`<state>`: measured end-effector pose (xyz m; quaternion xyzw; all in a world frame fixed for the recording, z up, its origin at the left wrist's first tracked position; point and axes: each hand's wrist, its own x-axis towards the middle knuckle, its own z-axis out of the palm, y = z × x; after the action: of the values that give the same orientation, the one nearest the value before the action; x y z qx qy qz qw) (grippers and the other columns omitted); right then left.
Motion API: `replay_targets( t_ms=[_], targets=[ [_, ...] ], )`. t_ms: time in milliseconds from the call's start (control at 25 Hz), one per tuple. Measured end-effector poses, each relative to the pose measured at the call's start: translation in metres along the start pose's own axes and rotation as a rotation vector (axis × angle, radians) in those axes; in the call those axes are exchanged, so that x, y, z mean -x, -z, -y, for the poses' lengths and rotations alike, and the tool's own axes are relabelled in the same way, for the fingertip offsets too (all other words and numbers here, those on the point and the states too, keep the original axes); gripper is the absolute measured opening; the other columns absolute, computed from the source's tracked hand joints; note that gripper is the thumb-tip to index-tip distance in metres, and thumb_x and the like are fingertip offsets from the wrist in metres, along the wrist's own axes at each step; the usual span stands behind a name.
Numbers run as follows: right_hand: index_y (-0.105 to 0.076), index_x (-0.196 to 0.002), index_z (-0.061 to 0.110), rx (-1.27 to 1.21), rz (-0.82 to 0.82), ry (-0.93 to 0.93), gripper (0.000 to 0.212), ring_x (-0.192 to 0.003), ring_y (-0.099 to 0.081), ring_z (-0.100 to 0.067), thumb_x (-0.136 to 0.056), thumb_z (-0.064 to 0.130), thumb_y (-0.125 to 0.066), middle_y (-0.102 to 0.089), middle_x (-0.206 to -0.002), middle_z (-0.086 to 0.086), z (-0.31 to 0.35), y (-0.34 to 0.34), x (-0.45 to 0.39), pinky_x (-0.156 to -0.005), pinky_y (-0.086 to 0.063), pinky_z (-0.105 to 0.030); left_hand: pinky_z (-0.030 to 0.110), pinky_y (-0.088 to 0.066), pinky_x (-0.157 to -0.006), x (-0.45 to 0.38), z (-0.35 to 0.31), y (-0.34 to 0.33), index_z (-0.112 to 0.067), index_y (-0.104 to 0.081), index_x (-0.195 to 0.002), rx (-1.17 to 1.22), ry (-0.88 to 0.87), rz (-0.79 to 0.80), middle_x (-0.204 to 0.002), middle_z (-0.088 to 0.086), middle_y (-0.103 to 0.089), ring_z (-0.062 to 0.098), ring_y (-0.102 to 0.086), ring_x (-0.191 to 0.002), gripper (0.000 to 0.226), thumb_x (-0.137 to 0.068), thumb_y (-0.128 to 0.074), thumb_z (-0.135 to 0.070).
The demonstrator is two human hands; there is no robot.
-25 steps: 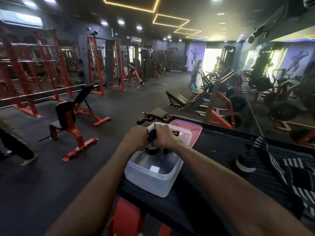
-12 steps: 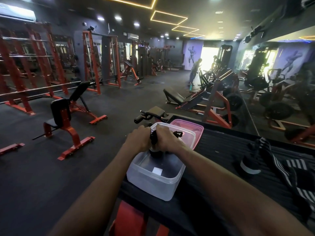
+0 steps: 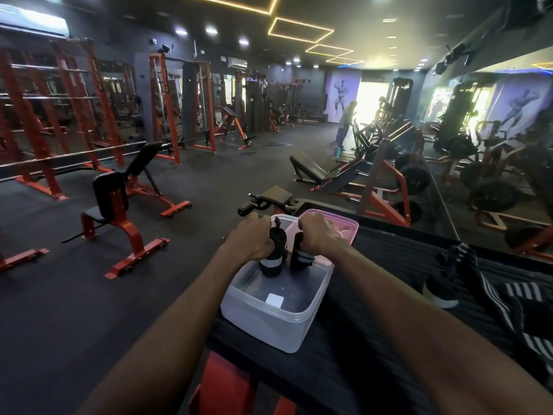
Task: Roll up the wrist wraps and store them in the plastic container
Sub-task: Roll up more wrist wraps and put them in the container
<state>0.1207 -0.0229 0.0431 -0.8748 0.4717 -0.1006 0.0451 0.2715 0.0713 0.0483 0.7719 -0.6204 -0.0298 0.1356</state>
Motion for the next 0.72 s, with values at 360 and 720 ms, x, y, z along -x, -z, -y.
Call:
replay_targets(
  t_ms=[360, 720],
  targets=[
    [-0.064, -0.103, 0.003, -0.129, -0.06, 0.009, 0.025, -0.101, -0.064, -0.042, -0.082, 0.017, -0.065, -0.064, -0.111, -0.024, 0.005, -0.01, -0.003, -0.068, -0.046, -0.035, 0.052, -0.049, -0.095, 0.004, 0.0, 0.005, -0.009, -0.055, -0.121, 0.049, 0.02, -0.063, -0.128, 0.017, -0.05, 0.037, -0.052, -0.113, 0.038, -0.083, -0.054, -0.013],
    [-0.069, -0.101, 0.016, -0.052, -0.276, -0.154, 0.023, -0.103, -0.064, -0.039, -0.081, 0.023, -0.061, -0.067, -0.111, -0.017, -0.048, 0.062, 0.051, -0.084, -0.055, -0.044, 0.046, -0.05, -0.091, 0.003, -0.098, 0.011, -0.015, -0.069, -0.101, 0.124, -0.209, -0.273, -0.111, 0.013, -0.065, 0.038, -0.058, -0.109, 0.037, -0.073, -0.047, -0.026]
  ],
)
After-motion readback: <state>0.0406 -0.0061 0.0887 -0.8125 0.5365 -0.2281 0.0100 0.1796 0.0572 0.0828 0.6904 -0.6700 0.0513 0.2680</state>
